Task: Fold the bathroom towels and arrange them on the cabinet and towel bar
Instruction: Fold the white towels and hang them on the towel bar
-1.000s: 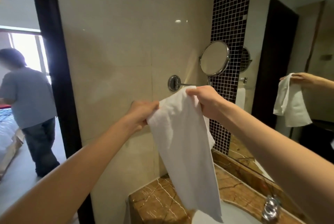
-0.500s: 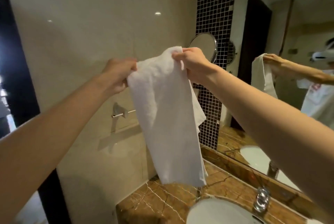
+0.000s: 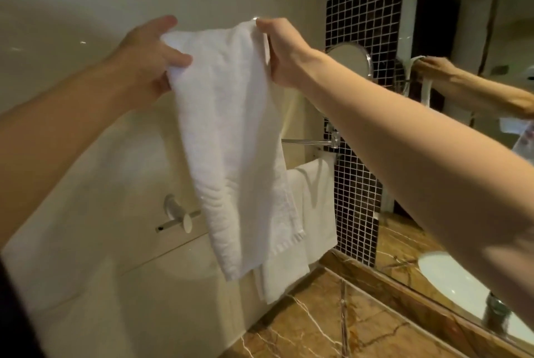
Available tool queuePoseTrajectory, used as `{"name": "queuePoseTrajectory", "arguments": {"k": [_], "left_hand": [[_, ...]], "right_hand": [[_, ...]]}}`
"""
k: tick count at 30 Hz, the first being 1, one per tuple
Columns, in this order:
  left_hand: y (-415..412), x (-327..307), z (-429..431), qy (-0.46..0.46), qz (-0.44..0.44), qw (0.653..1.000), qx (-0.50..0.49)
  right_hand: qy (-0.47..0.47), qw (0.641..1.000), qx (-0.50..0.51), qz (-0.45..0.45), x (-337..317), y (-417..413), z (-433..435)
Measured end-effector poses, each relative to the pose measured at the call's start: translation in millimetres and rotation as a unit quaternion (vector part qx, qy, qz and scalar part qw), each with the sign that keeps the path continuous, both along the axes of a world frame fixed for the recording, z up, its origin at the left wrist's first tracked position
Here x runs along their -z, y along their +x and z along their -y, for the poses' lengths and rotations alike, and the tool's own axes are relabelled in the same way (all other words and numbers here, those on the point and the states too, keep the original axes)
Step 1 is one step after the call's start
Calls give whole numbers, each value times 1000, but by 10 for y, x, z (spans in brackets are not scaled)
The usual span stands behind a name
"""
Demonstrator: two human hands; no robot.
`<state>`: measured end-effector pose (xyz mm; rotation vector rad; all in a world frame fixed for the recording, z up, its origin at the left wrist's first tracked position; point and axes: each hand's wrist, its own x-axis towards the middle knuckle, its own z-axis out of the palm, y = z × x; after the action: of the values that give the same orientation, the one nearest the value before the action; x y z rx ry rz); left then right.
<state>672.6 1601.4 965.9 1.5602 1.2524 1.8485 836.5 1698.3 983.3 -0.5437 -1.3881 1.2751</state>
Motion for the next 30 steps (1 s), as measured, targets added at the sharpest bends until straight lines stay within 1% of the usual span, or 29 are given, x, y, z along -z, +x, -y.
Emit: {"name": "queuePoseTrajectory", "arguments": {"k": [3,5,7,9,11,13,17,19,23,25,27,30], "left_hand": [[-72,84,-206,-26,-5,999,-42],[-128,199,-322,-45,-16,997,-66],[-185,331,-400,-69,-8,994,-78],[-237,452,-450,-119,9,990,-77],[-265,547,-473,-197,-11,978,-73],[-303,630,-500,-254,-35,964,-72],[-417,821,-551,-294,-33,952,-75],[-470,904,-563,-323,-27,944,-57],[-528,1050,-562,-389,-46,919,-49],[-547,1130,-559,-397,-59,914,-52],[-557,1214,-551,-400,-86,911,-59],[-538,1321,-549,-394,-154,899,-113]], "right_hand": [[2,1000,-2,16,80,-158,-343],[-7,999,-22,33,204,-234,-543],[-21,997,-39,65,356,-293,-704],[-42,991,-65,111,519,-341,-823],[-70,977,-115,168,662,-376,-891],[-95,957,-135,239,772,-391,-900],[-124,919,-135,348,968,-412,-947],[-140,908,-138,369,1103,-444,-991],[-137,892,-130,411,1349,-477,-962],[-132,896,-117,406,1419,-483,-951],[-130,901,-113,398,1476,-489,-949],[-135,901,-108,398,1576,-509,-939]]}}
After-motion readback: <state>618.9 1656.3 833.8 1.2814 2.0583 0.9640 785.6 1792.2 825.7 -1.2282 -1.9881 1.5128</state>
